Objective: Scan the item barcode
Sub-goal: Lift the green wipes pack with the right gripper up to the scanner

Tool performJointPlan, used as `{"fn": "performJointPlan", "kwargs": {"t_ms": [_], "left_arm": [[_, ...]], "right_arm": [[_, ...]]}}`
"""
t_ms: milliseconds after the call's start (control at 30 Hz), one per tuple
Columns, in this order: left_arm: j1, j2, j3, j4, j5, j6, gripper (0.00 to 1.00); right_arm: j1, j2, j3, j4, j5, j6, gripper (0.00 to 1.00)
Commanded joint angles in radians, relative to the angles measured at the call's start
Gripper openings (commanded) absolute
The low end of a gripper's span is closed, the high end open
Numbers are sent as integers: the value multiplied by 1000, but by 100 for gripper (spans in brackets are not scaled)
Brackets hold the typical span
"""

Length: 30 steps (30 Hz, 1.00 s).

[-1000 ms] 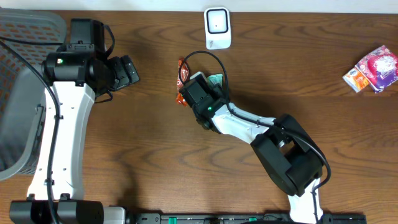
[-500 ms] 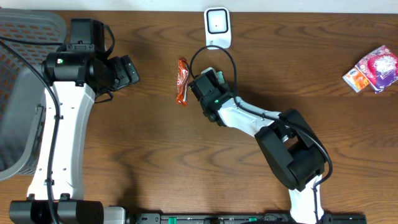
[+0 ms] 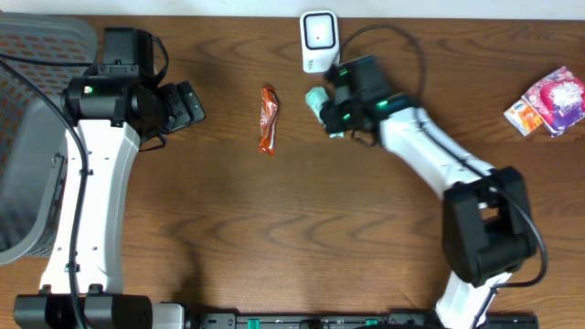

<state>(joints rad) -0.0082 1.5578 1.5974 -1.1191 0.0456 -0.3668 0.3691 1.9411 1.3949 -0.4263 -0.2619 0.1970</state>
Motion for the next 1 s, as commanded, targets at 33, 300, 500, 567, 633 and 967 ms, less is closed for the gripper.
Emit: {"fn": "performJointPlan", "kwargs": {"t_ms": [33,300,500,567,633,967], "left_arm": [[2,-11,8,-3,-9,-5,98],[2,-11,8,-3,-9,-5,98],[2,-11,8,-3,-9,-5,98],[2,-11,8,-3,-9,-5,98],[2,-11,8,-3,-9,-5,98],[2,-11,8,-3,-9,-5,98]], "right_arm": [[-108,12,10,-10,-475,112,1],[-160,124,9,-75,-705,132,1],[-171,201,9,-92,-620,177,12],[-182,202,9,-102,-552,195,18],[-197,202,9,-108,-520,203,18],[-235,204,10,-242,-72,169,40]]}}
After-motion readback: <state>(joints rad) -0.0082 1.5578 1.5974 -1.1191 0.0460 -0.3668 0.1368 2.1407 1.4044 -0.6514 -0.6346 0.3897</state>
